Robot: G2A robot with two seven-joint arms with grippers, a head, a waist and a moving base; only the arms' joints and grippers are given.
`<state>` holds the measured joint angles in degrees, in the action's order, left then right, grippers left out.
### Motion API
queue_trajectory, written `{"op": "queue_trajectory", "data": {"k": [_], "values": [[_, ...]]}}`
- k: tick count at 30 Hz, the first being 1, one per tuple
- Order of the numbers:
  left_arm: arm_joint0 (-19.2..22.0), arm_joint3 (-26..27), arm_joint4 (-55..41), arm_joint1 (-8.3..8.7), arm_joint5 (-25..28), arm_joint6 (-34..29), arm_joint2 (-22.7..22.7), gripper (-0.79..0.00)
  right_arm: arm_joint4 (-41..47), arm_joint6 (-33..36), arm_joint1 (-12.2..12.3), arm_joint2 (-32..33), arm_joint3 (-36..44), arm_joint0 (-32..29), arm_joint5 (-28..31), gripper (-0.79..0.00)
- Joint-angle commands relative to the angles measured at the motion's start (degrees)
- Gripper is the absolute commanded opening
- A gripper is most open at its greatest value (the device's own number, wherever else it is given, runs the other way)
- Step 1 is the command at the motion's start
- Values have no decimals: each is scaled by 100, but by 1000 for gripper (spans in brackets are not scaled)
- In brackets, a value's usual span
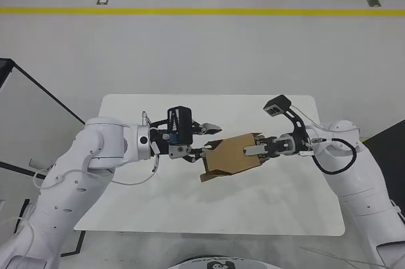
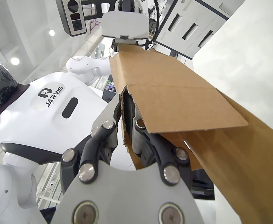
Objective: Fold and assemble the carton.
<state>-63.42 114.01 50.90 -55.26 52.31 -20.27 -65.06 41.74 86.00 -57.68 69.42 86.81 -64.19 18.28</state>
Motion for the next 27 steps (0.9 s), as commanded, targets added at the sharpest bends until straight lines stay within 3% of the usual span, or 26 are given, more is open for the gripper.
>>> {"op": "queue_trajectory", "data": {"k": [1, 11, 23, 24, 25, 27], "values": [[-14, 15, 17, 4, -40, 55, -48, 0, 103, 2, 2, 29, -43, -31, -2, -785], [-271, 190, 106, 57, -330, 214, -496, 0, 930, 190, 13, 275, -259, -241, -189, -785], [-422, 248, 68, 71, -490, 165, -577, 0, 1103, -41, -5, 296, -167, -380, -274, -785], [-446, 270, 20, 73, -517, 167, -599, -49, 1163, -26, -9, 307, -184, -386, -267, -785], [-468, 294, -12, 76, -561, 162, -629, -366, 1203, -5, -13, 316, -195, -383, -248, -785], [-483, 354, 22, 85, -582, 132, -690, -785, 1319, 8, -25, 338, -242, -379, -198, -785]]}}
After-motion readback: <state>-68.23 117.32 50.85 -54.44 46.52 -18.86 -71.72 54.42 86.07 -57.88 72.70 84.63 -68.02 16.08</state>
